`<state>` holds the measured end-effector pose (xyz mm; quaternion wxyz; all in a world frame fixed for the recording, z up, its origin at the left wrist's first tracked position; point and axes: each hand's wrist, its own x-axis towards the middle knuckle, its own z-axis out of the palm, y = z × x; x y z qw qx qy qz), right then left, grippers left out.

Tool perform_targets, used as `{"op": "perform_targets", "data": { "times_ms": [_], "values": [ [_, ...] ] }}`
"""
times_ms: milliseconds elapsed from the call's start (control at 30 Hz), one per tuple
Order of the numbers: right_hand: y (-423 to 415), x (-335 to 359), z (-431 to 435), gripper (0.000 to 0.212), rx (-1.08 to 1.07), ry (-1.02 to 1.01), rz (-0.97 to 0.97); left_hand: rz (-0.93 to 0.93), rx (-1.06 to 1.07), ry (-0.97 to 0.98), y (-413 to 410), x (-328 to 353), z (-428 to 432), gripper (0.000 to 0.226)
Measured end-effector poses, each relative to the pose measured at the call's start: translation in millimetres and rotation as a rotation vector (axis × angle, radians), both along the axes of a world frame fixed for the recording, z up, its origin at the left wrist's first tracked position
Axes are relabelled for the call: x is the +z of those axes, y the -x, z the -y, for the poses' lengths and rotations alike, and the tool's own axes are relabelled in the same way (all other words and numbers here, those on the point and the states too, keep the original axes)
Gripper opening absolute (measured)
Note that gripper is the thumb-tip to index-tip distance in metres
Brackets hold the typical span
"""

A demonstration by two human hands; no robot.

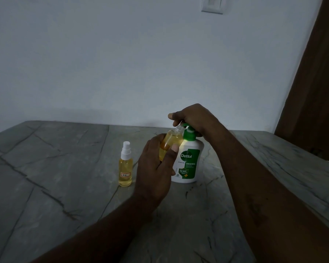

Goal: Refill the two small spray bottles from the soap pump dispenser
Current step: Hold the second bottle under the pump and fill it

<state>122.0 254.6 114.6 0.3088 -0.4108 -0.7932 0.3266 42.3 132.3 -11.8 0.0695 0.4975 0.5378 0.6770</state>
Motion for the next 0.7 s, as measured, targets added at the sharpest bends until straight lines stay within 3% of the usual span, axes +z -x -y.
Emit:
{"op": "perform_targets", "data": {
  "times_ms": [400, 700],
  "values": [
    [-3.0, 3.1, 0.0, 0.034, -0.018, -0.184, -0.019, -0.007, 0.003, 0.02, -0.1, 0.1, 0.7, 0.051],
    [-1.4, 0.9, -2.6, 0.027, 0.011, -0.032, -0.011, -0.013, 0.0, 0.004, -0.2, 1.1, 1.4, 0.049]
  ]
}}
